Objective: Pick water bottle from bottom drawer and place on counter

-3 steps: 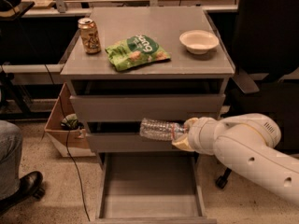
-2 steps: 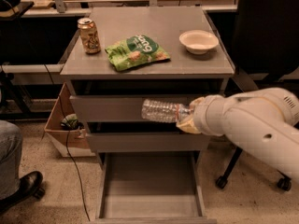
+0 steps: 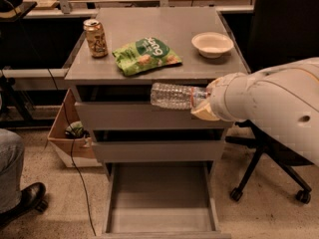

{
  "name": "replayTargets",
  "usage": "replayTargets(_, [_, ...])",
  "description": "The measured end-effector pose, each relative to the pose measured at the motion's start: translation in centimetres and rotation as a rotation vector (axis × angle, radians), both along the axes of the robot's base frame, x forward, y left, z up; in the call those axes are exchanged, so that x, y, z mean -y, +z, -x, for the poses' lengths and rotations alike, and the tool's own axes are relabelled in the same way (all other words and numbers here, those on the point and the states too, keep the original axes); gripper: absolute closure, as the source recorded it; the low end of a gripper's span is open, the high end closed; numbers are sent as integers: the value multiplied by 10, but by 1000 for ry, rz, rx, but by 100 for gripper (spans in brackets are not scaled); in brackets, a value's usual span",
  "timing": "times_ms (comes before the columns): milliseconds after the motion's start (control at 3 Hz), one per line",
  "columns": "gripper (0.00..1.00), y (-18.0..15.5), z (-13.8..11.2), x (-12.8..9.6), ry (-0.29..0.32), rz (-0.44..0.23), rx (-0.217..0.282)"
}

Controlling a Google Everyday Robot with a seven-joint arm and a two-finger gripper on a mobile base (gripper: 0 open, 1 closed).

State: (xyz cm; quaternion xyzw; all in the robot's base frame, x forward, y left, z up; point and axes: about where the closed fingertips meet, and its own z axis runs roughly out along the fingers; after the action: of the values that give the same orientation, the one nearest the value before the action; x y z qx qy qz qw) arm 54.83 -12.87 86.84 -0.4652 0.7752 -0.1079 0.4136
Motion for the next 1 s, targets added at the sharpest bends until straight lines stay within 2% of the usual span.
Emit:
replayTargets(333, [100, 10, -19, 9, -42, 27, 25])
replayTargets(667, [100, 27, -49, 14, -64, 77, 60])
replayTargets(1000, [100, 31, -88, 28, -93, 117, 61])
